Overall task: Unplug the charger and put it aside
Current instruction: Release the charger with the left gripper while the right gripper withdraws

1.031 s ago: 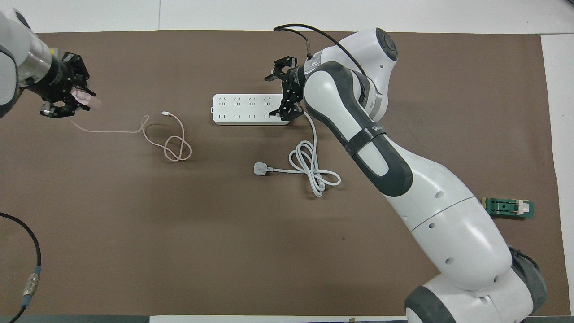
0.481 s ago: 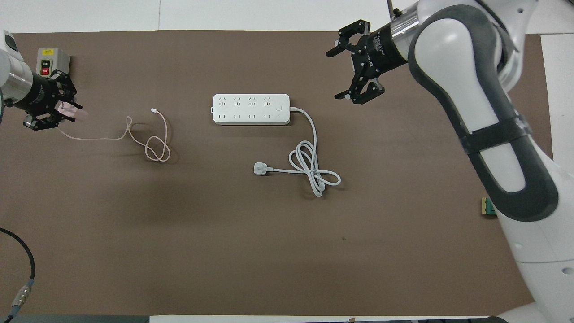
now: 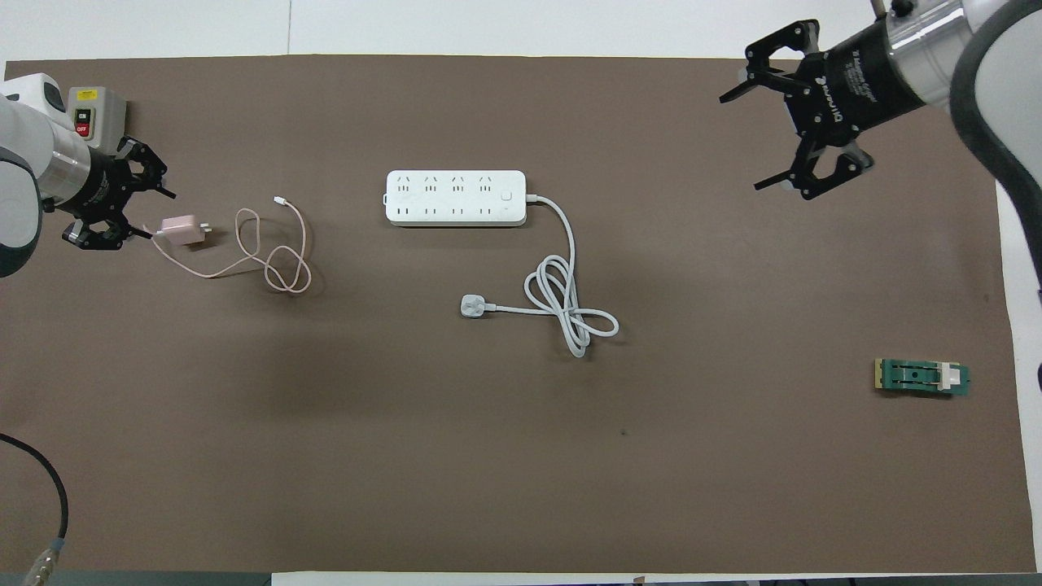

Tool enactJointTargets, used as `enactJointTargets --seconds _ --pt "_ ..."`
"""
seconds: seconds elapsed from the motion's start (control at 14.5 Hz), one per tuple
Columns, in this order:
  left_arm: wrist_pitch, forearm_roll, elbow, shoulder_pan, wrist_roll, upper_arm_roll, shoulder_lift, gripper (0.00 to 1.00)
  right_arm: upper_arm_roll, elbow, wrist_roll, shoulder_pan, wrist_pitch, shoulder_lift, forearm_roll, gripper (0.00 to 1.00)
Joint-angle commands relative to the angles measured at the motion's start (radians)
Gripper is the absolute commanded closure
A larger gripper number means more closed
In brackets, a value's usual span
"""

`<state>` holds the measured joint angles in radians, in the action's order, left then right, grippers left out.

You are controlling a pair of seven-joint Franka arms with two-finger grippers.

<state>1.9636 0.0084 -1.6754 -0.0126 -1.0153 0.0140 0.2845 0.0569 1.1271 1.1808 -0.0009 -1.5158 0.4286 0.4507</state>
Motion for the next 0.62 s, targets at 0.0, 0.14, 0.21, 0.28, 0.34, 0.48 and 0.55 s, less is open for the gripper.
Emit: enactJointTargets --seconds 0.0,0.14,0.21,0.28,0.34,0.48,0.55 --pt "-0.027 -0.005 -0.017 -0.029 0.013 0.011 -0.039 0.00 0.008 0.046 -0.247 -0.042 0.045 -0.062 -0.079 0.00" --pt "-0.077 0.004 0.040 -0.038 0.020 0.011 -0.036 0.00 0.008 0.046 -0.422 -0.065 0.063 -0.085 -0.145 0.00" --pt "-0.107 0.005 0.069 -0.038 0.042 0.011 -0.036 0.00 0.008 0.046 -0.522 -0.068 0.075 -0.097 -0.188 0.00" --pt "-0.152 0.005 0.095 -0.038 0.111 0.009 -0.039 0.00 0.008 0.046 -0.623 -0.068 0.085 -0.109 -0.228 0.00" --pt "-0.204 0.005 0.112 -0.038 0.213 0.008 -0.047 0.00 0.008 0.046 -0.718 -0.070 0.094 -0.120 -0.269 0.00" --pt "-0.264 0.005 0.123 -0.040 0.393 0.009 -0.079 0.00 0.008 0.051 -0.873 -0.070 0.105 -0.148 -0.349 0.00" --pt "-0.281 0.004 0.121 -0.038 0.440 0.006 -0.100 0.00 0.008 0.066 -0.930 -0.068 0.109 -0.166 -0.383 0.00"
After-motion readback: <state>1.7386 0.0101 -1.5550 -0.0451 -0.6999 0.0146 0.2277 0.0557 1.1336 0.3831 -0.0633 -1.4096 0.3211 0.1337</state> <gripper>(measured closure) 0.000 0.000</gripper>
